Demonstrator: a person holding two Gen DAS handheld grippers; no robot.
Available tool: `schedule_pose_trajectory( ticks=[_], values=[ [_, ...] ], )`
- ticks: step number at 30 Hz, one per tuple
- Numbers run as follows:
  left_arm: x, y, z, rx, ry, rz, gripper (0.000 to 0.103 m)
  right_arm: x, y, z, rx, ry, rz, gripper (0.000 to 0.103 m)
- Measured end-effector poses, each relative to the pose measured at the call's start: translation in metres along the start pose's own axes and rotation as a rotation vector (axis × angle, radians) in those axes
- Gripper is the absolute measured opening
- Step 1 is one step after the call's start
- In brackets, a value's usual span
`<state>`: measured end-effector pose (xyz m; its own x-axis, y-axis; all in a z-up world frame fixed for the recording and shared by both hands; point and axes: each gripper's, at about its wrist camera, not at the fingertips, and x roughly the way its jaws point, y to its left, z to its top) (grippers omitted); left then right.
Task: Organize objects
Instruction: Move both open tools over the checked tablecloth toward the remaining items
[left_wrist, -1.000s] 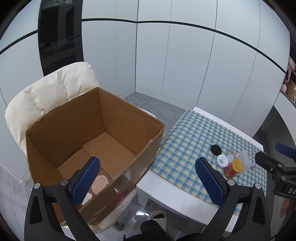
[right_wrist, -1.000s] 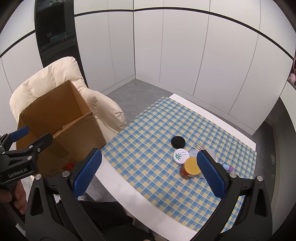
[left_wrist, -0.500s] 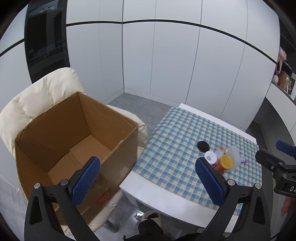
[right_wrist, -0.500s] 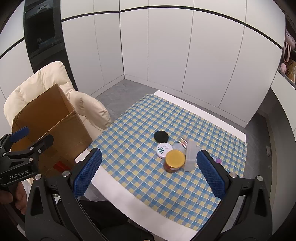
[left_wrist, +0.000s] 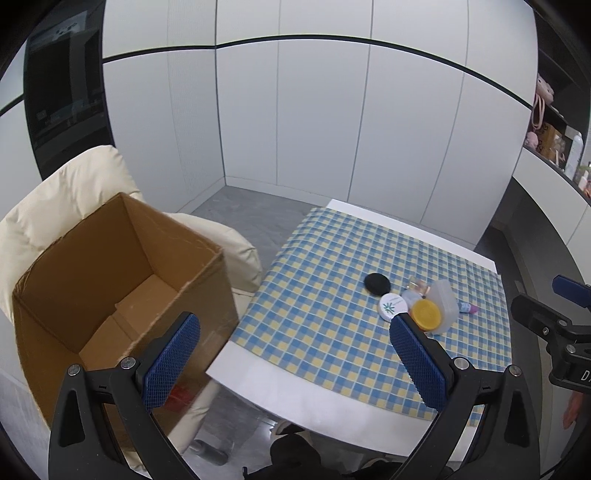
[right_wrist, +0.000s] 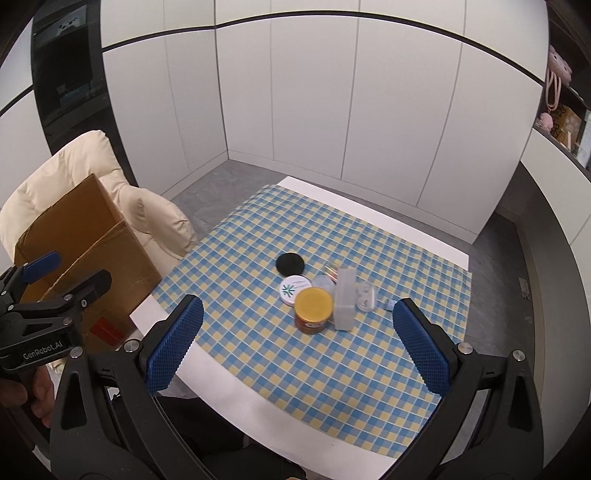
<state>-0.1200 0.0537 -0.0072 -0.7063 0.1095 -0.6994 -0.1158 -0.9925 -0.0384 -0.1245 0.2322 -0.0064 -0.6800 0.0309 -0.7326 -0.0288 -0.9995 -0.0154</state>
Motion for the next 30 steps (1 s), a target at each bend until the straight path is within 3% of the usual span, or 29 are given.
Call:
schedule_pose_trajectory(
  ticks=[30],
  values=[
    [0.003, -0.084, -0.002, 0.101, 0.000, -0.101, 0.102, -0.024, -0.078, -0.027, 0.110, 0.006, -0.089, 0.103]
  ],
)
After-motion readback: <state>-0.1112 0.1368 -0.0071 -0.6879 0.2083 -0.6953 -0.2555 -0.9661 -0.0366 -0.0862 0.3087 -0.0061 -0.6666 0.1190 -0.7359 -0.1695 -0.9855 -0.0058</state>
